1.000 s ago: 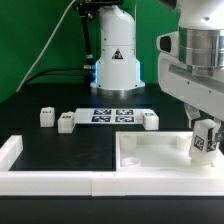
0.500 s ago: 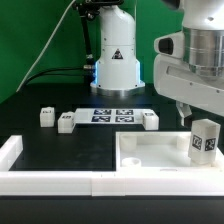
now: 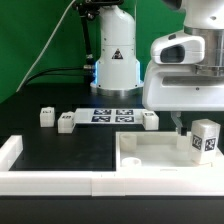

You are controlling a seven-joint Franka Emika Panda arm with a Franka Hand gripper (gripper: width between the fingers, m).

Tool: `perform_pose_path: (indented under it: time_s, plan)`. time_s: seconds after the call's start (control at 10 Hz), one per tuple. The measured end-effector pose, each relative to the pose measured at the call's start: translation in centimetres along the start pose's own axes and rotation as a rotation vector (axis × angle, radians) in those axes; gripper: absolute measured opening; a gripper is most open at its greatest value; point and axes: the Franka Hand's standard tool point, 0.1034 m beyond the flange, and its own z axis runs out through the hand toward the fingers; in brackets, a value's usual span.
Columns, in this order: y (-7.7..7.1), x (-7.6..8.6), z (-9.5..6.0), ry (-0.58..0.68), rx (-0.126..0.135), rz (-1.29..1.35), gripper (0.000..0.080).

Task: Assemble one leg

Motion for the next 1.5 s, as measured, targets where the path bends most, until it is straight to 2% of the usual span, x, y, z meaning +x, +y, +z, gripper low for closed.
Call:
perform_pose_path:
  time_s: [0.2,0.4,0.5,0.6,0.7,0.8,1.0,1.2,1.5]
  plan:
    - [0.22,0.04,-0.02,0.001,-0.013,-0.230,0.0648]
    - [0.46,0.05,0.01,0.001,-0.013,-0.298,0.0648]
    - [0.44,0.05,0.02,0.001,-0.012,-0.290,0.0537]
    - [0.44,0.05,0.02,0.001,-0.012,-0.290,0.0389]
    - [0.43,0.05,0.01,0.002,-0.012,-0.276,0.0389]
    - [0.43,0.05,0.02,0.002,-0.011,-0.241,0.0290]
    - [0.40,0.06,0.01,0.003,-0.010,-0.216,0.0290]
    - [0.47,0.10,0.09,0.014,-0.013,0.186,0.0290]
    - [0.64,0.12,0.15,0.017,-0.010,0.569,0.0290]
